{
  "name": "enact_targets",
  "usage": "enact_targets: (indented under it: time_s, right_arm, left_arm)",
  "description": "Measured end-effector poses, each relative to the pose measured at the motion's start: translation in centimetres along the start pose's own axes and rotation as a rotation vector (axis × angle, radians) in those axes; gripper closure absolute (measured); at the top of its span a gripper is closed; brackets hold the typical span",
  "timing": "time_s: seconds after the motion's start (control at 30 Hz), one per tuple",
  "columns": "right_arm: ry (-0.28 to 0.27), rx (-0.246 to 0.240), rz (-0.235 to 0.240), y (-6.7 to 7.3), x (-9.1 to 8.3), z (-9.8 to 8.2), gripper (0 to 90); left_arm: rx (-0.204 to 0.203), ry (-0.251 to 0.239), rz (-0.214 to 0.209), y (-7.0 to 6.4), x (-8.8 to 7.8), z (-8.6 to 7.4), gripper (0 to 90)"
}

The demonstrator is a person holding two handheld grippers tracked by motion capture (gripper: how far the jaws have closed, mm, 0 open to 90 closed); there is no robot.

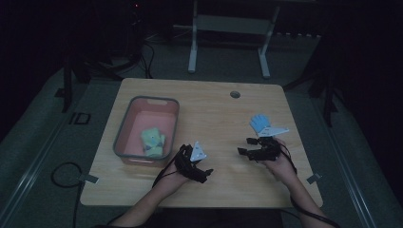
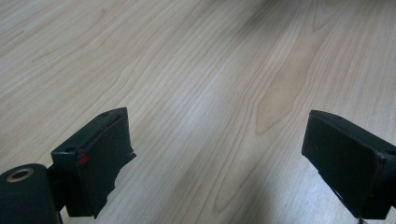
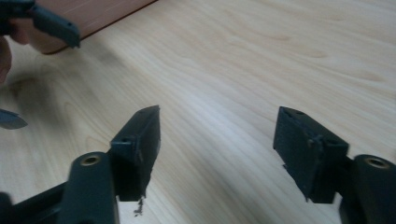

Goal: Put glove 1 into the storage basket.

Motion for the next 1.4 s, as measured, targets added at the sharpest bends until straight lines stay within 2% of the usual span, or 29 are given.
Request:
enact_targets:
  time_s: [0.17, 0.23, 0.4, 0.6, 0.7, 1.03, 1.17, 1.23, 1.4]
  right_arm:
    - [-0.053, 0.017, -0.06, -1.6, -1.7, 0.0, 38.2]
    - [-0.057, 0.027, -0.077, -2.3, -2.2, -0.1, 40.2]
    - [-0.067, 0.042, -0.133, -4.0, -3.1, -0.2, 48.7]
    - [-0.072, 0.086, -0.188, -6.3, -3.7, 0.1, 51.2]
    - [-0.075, 0.1, -0.216, -7.4, -3.8, 0.7, 52.6]
    - [-0.073, 0.117, -0.262, -9.9, -2.6, 2.7, 55.7]
    - [-0.059, 0.117, -0.278, -10.7, -1.6, 3.0, 56.1]
    - [-0.046, 0.102, -0.294, -11.2, -1.0, 3.1, 56.8]
    - [-0.014, 0.114, -0.32, -12.7, 0.3, 3.0, 59.3]
  left_arm:
    - [-0.017, -0.02, 0.014, -0.2, 0.0, -0.5, 8.0]
    - [-0.026, -0.028, 0.011, -0.4, 0.0, -0.6, 8.0]
    - [-0.018, -0.038, 0.028, -0.7, 0.0, -0.9, 8.0]
    - [-0.043, -0.057, 0.034, -0.7, -0.1, -1.2, 8.0]
    - [-0.039, -0.052, 0.037, -0.8, -0.1, -1.3, 8.0]
    - [-0.035, -0.078, 0.04, -1.0, -0.3, -1.3, 8.0]
    - [-0.022, -0.094, 0.042, -1.2, -0.3, -1.4, 8.0]
    - [-0.007, -0.096, 0.044, -1.2, -0.4, -1.4, 8.0]
    - [-0.005, -0.095, 0.033, -1.3, -0.2, -1.5, 8.0]
Point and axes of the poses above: each handheld gripper's, and its own axes: x roughly forward along the jaws, z roughly out of its top, y roughly to its left, the point moved 3 cm from there along x, roughly forward along the jaws, and after that the axes turned 10 degrees about x, right-handed, at the moved point
